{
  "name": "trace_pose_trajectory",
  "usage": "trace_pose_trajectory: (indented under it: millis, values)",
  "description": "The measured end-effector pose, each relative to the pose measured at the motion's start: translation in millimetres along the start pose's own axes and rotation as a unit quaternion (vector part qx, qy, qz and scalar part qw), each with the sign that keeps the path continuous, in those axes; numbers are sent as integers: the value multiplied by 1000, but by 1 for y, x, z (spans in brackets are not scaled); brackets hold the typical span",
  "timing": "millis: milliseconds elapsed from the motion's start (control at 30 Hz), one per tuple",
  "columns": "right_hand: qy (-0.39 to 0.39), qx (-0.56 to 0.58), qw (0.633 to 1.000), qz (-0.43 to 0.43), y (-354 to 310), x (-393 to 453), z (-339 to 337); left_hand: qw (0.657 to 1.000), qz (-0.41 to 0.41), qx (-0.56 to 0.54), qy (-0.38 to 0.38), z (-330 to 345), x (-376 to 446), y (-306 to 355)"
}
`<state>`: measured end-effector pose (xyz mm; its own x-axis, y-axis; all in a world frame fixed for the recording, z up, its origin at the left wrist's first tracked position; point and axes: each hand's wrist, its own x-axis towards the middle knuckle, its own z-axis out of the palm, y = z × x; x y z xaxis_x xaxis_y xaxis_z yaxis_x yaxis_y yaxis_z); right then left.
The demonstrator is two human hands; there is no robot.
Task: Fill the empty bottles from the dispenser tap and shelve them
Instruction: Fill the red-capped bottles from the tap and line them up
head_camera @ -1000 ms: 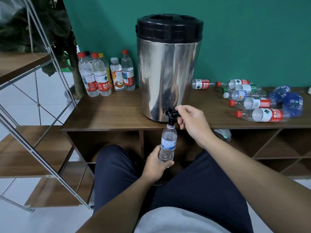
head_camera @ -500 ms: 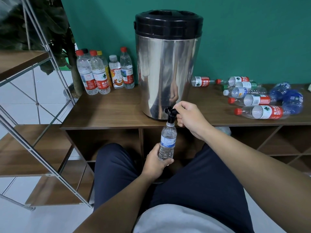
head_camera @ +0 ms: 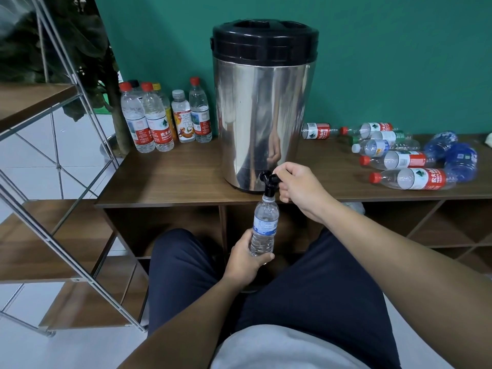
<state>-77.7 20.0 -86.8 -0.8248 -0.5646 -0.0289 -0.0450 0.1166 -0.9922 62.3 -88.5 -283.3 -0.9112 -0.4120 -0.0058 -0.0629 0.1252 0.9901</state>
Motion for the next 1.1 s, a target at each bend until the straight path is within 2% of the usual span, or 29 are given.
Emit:
trace_pose_trajectory:
  millis: [1100]
  values:
    - [23,-49,998,-22,6,1,-1,1000,3,17,-12,-1,-5,4]
